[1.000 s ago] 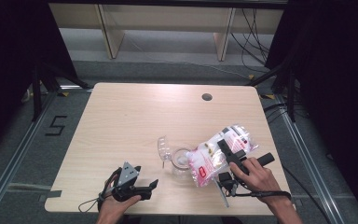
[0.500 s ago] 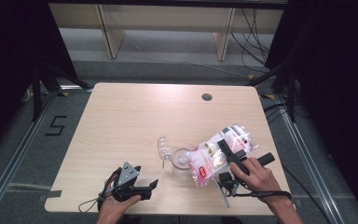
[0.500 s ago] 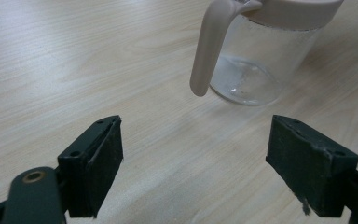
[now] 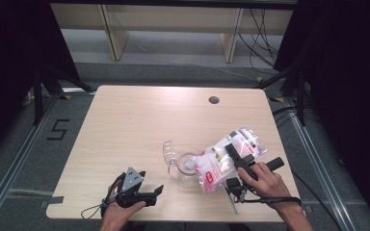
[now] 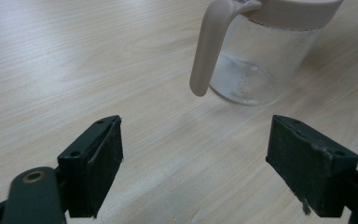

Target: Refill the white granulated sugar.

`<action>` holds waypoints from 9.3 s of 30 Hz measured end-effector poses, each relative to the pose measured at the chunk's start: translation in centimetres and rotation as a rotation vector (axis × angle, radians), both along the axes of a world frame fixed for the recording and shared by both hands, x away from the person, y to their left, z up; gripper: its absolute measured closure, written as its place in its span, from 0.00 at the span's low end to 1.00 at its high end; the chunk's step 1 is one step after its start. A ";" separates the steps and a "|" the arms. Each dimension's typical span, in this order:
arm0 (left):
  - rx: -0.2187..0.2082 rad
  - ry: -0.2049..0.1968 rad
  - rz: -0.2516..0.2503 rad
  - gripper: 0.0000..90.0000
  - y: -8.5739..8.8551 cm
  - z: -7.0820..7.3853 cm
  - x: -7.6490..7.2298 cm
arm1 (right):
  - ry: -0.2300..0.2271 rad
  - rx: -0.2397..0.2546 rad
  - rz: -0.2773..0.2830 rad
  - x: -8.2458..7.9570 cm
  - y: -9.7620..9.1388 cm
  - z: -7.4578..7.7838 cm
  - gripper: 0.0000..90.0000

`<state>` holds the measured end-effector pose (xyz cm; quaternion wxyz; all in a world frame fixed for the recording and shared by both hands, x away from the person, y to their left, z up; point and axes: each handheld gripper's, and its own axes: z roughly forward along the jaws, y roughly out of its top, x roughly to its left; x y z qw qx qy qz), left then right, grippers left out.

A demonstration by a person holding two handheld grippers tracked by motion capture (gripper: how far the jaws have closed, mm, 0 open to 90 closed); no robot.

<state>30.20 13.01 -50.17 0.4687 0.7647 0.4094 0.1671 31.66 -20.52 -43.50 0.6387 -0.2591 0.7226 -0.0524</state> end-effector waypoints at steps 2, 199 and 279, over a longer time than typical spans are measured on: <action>-0.002 0.001 0.000 0.20 0.0 0.0 0.0 | 0.000 0.001 -0.001 0.0 0.0 0.0 0.74; -0.016 0.018 0.008 0.20 -0.1 0.0 -0.2 | -0.019 -0.033 0.031 0.0 -0.5 0.7 0.86; -0.009 0.012 0.007 0.20 -0.1 0.0 -0.1 | -0.025 -0.036 0.038 -0.2 -0.4 1.0 0.89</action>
